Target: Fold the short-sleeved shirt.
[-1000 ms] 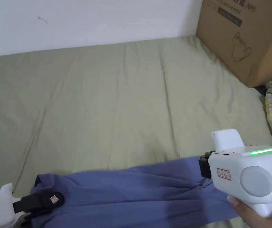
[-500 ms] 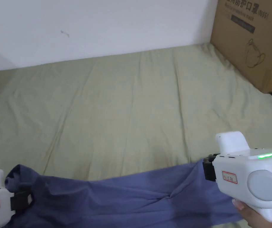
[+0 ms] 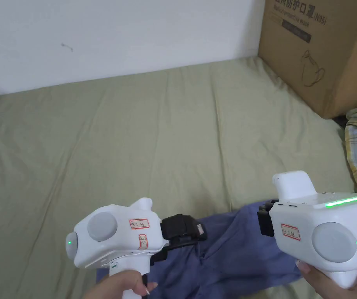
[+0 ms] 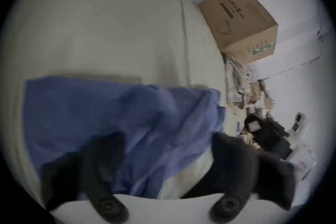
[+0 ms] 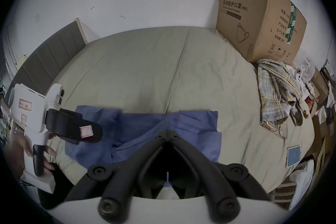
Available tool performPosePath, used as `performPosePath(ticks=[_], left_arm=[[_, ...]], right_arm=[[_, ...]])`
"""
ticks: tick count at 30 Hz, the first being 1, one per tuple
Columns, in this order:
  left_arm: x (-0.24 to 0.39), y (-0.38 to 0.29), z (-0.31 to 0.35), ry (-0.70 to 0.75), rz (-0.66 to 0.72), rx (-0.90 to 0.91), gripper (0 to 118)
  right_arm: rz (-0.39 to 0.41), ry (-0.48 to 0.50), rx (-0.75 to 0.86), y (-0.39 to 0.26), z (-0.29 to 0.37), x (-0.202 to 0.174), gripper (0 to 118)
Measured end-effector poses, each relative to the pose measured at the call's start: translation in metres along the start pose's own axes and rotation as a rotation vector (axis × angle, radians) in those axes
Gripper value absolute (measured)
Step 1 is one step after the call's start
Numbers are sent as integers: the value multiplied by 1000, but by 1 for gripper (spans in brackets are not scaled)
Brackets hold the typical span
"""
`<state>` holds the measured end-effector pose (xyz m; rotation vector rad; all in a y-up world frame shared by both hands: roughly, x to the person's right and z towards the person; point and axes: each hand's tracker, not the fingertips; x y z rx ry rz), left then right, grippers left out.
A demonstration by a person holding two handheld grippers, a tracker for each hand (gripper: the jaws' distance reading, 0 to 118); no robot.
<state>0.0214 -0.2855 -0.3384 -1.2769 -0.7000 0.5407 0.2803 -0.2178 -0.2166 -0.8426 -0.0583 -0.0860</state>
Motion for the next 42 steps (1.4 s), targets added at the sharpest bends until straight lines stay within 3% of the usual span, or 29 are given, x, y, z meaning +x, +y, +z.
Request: performPosePath(ticks=[3, 5, 6, 7, 9, 10, 11, 16, 24, 27, 30, 35, 36, 39, 40, 41, 42], left_arm=[[6, -3, 20, -99, -58, 91, 118], [8, -4, 42, -51, -141, 145, 116], [7, -4, 56, 14, -193, 178, 110], [6, -5, 68, 71, -235, 209, 86], [-1, -7, 84, 197, -284, 244, 7], [0, -8, 84, 234, -290, 231, 0], [-5, -12, 82, 263, -288, 203, 0], [-11, -20, 37, 128, -194, 48, 0], [-27, -25, -56, 136, -189, -89, 0], [-33, -22, -43, 63, -121, -68, 0], [-46, -19, -11, -145, -22, -103, 0], [-77, -19, 83, -178, -29, 108, 4], [-92, -17, 100, -161, -10, 131, 13], [-147, -13, 135, -90, 60, 173, 65], [-160, -14, 141, -83, 77, 178, 95], [-171, -13, 146, -79, 86, 174, 112], [-176, -19, 146, -75, 92, 166, 118]], right_arm=[[-4, 1, 2, 0, 0, 3, 0], [-6, 0, 5, 0, -1, 4, 0], [-9, 3, 6, 1, -2, 5, 0], [-11, 6, 8, 0, -4, 5, 0], [-17, 11, 12, 1, -5, 5, 0], [-18, 12, 14, 1, -5, 5, 0], [-19, 15, 16, 1, -7, 5, 0], [-25, 24, 23, 1, -8, 4, 0], [-21, 12, 7, -2, -9, 7, 0], [-27, 12, 5, -4, -10, 8, 0], [-24, 15, 5, -3, -11, 6, 0], [-7, 24, 18, 0, -8, 1, 0], [-4, 26, 20, 1, -8, 0, 0], [7, 31, 18, 3, -9, -5, 0], [12, 31, 16, 4, -9, -7, 0], [16, 32, 14, 4, -10, -9, 0], [22, 33, 11, 4, -11, -11, 0]])
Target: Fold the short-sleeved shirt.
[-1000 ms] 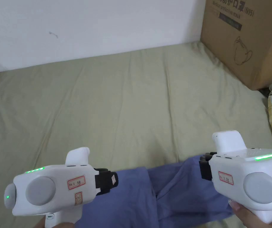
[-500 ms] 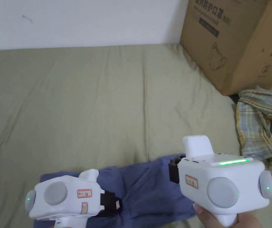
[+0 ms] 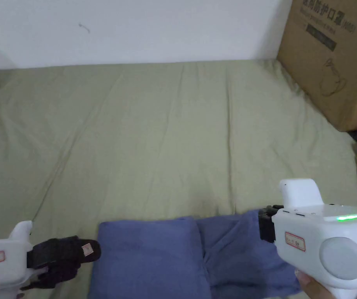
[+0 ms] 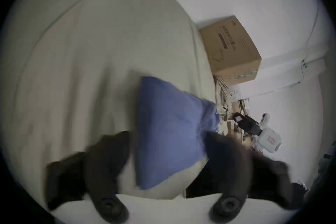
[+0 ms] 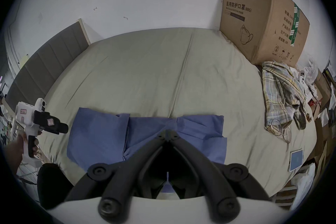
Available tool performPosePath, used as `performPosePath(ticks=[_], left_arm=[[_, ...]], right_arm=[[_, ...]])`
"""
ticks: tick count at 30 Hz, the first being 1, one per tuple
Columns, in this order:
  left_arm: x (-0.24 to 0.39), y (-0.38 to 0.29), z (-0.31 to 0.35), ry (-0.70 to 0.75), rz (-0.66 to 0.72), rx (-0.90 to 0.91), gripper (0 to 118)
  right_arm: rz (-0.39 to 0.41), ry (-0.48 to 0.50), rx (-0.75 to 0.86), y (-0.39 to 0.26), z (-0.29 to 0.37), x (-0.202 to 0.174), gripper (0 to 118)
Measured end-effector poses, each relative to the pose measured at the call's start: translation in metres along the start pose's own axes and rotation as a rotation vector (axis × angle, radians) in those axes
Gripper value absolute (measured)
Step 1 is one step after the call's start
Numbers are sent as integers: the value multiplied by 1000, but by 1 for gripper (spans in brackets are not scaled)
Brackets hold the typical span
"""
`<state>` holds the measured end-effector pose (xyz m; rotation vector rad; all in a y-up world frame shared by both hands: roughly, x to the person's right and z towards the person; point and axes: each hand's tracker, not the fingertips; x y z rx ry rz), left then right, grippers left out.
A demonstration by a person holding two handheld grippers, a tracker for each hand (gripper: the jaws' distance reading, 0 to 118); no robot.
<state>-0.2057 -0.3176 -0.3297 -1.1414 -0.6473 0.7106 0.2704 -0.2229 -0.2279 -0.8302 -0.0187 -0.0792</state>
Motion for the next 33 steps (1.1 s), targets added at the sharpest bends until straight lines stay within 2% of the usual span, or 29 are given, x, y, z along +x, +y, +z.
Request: performPosePath(ticks=[3, 4, 7, 12, 17, 18, 19, 20, 21, 22, 23, 24, 27, 31, 32, 33], left_arm=[[-29, -4, 13, -68, 55, 8, 117], [-30, -7, -7, -92, 89, 4, 118], [-41, -12, -30, -263, 182, 2, 118], [-28, -6, -86, -435, 172, -121, 118], [-22, -3, -113, -463, 166, -141, 116], [-22, -3, -115, -469, 165, -126, 106], [-22, -4, -116, -467, 160, -109, 65], [-27, 0, -112, -378, 120, -70, 12], [-35, 1, -111, -219, 70, -58, 6], [-43, 1, -107, -57, 21, -82, 6], [-33, 1, -111, -270, 105, -48, 6], [-45, 2, -106, -269, 132, -26, 5], [-12, 9, -112, -122, 99, -37, 6], [40, -6, -70, -12, -62, -11, 6], [37, -10, -40, 68, -91, 6, 6], [49, -8, -25, 215, -127, 21, 6]], right_arm=[[11, 1, -13, 0, -4, -3, 0], [14, 2, -17, 0, -5, -4, 0], [21, 0, -32, 0, -8, -5, 0], [33, -11, -46, 1, -10, -6, 0], [43, -14, -57, -1, -13, -7, 0], [42, -14, -60, -2, -14, -7, 0], [39, -12, -64, -2, -15, -8, 0], [34, -10, -68, -3, -15, -8, 0], [30, -7, -71, -6, -18, -7, 0], [28, -5, -74, -7, -18, -7, 0], [28, -4, -76, -8, -18, -8, 0], [30, -3, -78, -8, -16, -9, 0], [37, 2, -71, -7, -10, -12, 0], [31, 15, -47, -3, -8, -10, 0], [29, 18, -39, -2, -6, -10, 0], [30, 23, -34, 2, -1, -12, 0]])
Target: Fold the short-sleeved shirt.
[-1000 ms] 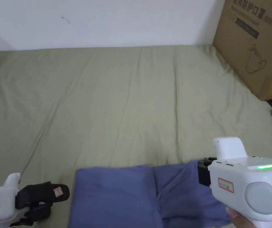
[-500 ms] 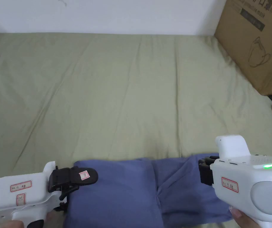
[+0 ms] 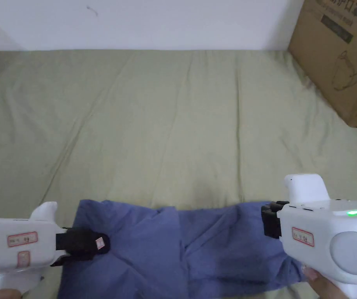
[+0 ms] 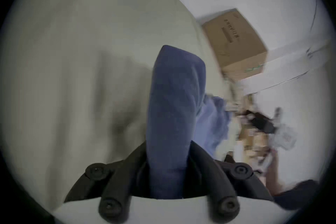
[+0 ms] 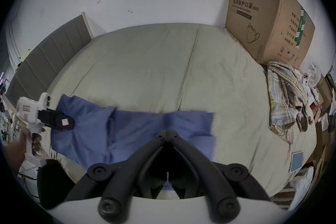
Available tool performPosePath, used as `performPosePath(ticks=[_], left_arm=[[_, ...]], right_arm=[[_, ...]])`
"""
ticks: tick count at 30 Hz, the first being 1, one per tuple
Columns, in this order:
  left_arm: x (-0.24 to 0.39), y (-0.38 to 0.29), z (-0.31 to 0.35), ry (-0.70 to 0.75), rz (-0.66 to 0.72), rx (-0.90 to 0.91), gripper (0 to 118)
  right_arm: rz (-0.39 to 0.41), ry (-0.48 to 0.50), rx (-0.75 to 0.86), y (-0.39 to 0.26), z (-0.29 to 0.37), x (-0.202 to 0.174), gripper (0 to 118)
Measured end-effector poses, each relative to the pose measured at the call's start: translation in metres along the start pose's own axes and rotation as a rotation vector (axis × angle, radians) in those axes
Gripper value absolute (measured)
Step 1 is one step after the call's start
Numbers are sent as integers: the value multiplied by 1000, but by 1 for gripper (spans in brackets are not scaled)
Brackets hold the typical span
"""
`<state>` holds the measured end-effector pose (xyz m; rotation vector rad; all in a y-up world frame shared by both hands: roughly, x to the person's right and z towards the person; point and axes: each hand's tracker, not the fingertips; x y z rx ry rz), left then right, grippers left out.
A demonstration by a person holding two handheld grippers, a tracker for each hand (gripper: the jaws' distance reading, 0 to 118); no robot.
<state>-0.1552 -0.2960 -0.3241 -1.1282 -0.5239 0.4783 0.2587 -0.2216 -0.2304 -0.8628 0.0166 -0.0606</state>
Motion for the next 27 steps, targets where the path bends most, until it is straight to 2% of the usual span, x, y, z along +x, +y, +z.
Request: performPosePath(ticks=[1, 2, 3, 5, 6, 9, 15, 18, 21, 22, 23, 24, 25, 26, 27], left_arm=[[9, 3, 14, 124, -30, 10, 6], [20, 7, 29, 308, -69, 9, 6], [-7, 13, 42, 425, -136, 10, 6], [14, 15, 55, 537, -314, 20, 6], [23, 13, 58, 555, -339, 24, 6], [53, 0, 60, 480, -265, 31, 6], [91, 13, 19, 131, -25, -4, 6], [119, 17, -18, 26, -33, -97, 6], [144, 17, -59, 7, -44, -177, 7], [148, 17, -72, 4, -39, -195, 11], [155, 13, -87, 0, -27, -212, 19], [157, 12, -100, -21, -2, -234, 36], [158, 12, -110, -45, 11, -255, 68], [157, 12, -120, -63, 22, -266, 85], [162, 6, -125, -106, 59, -283, 93]], right_arm=[[1, 4, 4, 1, 2, -1, 0], [2, 10, 9, 1, 3, -2, 0], [3, 15, 13, 1, 4, -3, 0], [8, 23, 19, -2, 1, -3, 0], [11, 26, 22, -3, 1, -4, 0], [-3, 32, 34, -3, 6, -6, 0], [-5, 43, 52, -6, 8, -2, 0], [-16, 46, 49, -5, 9, 5, 0], [-30, 41, 54, -4, 10, 13, 0], [-34, 38, 53, -4, 10, 15, 0], [-38, 35, 52, -4, 10, 19, 0], [-41, 32, 52, -5, 11, 21, 0], [-45, 26, 53, -5, 11, 23, 0], [-50, 22, 52, -6, 11, 26, 0], [-56, 20, 51, -6, 12, 28, 0]])
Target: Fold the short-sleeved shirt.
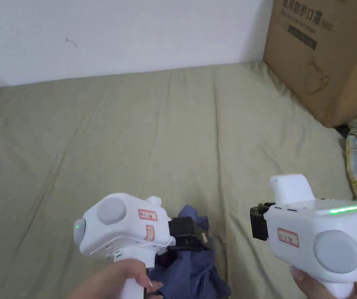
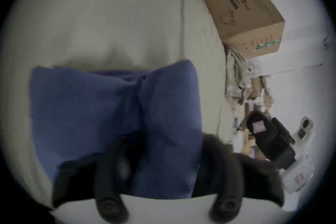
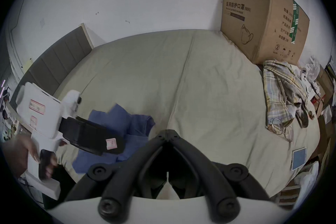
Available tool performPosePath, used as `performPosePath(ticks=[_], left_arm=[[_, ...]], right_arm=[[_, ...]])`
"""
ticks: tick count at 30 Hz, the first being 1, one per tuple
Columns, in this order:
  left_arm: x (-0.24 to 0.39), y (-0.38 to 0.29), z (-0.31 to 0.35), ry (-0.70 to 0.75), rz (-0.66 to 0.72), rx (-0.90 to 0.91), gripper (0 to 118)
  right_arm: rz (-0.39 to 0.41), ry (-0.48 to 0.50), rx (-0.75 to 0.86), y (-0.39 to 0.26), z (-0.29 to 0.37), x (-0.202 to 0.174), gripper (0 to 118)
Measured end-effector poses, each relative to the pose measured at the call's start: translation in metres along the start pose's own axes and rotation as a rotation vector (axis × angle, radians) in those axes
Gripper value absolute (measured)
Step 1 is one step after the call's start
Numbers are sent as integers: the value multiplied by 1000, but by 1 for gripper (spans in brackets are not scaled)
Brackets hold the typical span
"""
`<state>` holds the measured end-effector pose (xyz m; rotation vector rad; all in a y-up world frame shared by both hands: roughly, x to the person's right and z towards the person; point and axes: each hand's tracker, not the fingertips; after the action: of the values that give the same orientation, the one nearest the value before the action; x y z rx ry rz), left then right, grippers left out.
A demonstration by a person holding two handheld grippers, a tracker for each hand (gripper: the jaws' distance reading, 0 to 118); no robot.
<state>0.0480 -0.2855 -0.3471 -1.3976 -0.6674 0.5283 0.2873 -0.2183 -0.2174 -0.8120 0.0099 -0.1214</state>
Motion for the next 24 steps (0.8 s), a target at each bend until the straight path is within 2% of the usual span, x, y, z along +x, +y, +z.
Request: performPosePath(ticks=[1, 2, 3, 4, 6, 8, 9, 10, 11, 12, 13, 15, 16, 20, 24], left_arm=[[0, 0, -4, -62, 24, -11, 93], [0, 0, -5, -127, 44, -15, 111], [0, 0, -2, -173, 38, 13, 118], [5, -6, 5, -180, 13, 52, 118], [9, -7, 23, -104, -65, 121, 118], [4, -6, 37, 64, -183, 186, 117], [8, -6, 45, 97, -242, 189, 113], [11, -7, 50, 118, -286, 192, 95], [15, -7, 54, 149, -324, 191, 66], [15, -7, 52, 174, -363, 163, 27], [19, -8, 48, 204, -392, 138, 3], [27, -11, 33, 189, -418, 91, 3], [31, -18, 21, 143, -401, 51, 3], [33, -21, -24, 110, -362, -52, 3], [9, -12, -69, 150, -271, -89, 2]], right_arm=[[-5, -1, -1, 0, 2, 2, 0], [-9, -1, -1, 0, 3, 4, 0], [-12, -4, 0, -1, 3, 7, 0], [-13, -7, 3, -1, 2, 8, 0], [-23, -14, 4, -1, 0, 15, 0], [-36, -8, 4, 0, -1, 20, 0], [-39, -9, 6, 0, -1, 22, 0], [-38, -14, 8, -1, -1, 23, 0], [-37, -21, 11, -1, -1, 24, 0], [-38, -24, 14, -1, -2, 25, 0], [-41, -25, 16, -2, -2, 27, 0], [-49, -22, 14, -1, -3, 30, 0], [-52, -20, 13, -2, -4, 31, 0], [-43, -22, 4, -1, -3, 31, 0], [-47, -4, 4, 2, -6, 35, 0]])
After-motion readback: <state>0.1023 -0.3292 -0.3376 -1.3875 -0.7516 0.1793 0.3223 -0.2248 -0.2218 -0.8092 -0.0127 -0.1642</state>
